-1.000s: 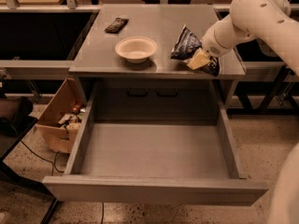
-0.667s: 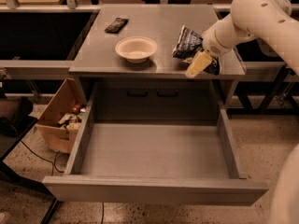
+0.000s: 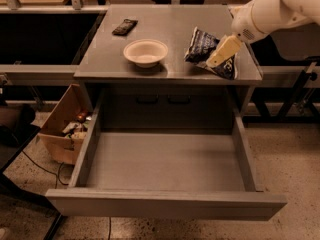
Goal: Pick blue chip bag from top drawer and place on counter
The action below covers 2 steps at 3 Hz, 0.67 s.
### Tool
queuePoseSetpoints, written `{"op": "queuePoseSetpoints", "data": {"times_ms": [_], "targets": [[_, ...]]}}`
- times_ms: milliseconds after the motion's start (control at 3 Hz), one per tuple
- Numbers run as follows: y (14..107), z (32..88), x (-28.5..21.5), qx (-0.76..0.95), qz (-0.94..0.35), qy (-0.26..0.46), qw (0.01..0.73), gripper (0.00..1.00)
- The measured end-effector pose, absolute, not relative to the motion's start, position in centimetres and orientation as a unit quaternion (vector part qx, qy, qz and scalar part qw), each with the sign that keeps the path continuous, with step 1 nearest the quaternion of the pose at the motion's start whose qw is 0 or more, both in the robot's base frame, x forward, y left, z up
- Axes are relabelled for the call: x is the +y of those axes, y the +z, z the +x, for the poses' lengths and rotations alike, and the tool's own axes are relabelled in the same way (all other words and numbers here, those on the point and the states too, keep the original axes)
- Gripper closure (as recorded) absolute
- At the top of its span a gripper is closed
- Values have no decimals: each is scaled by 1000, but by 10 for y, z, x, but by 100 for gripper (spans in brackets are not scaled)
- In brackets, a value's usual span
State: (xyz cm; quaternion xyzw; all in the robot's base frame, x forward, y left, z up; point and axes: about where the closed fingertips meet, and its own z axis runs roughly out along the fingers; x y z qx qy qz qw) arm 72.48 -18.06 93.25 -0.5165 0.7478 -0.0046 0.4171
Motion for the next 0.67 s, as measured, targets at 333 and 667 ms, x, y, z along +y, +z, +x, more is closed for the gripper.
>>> {"op": "queuePoseSetpoints", "data": {"times_ms": [333,667], "targets": [[996,682,-199,734,-493,-7,467,0],[1053,619,-217,709,-484,-61,509,0]]}}
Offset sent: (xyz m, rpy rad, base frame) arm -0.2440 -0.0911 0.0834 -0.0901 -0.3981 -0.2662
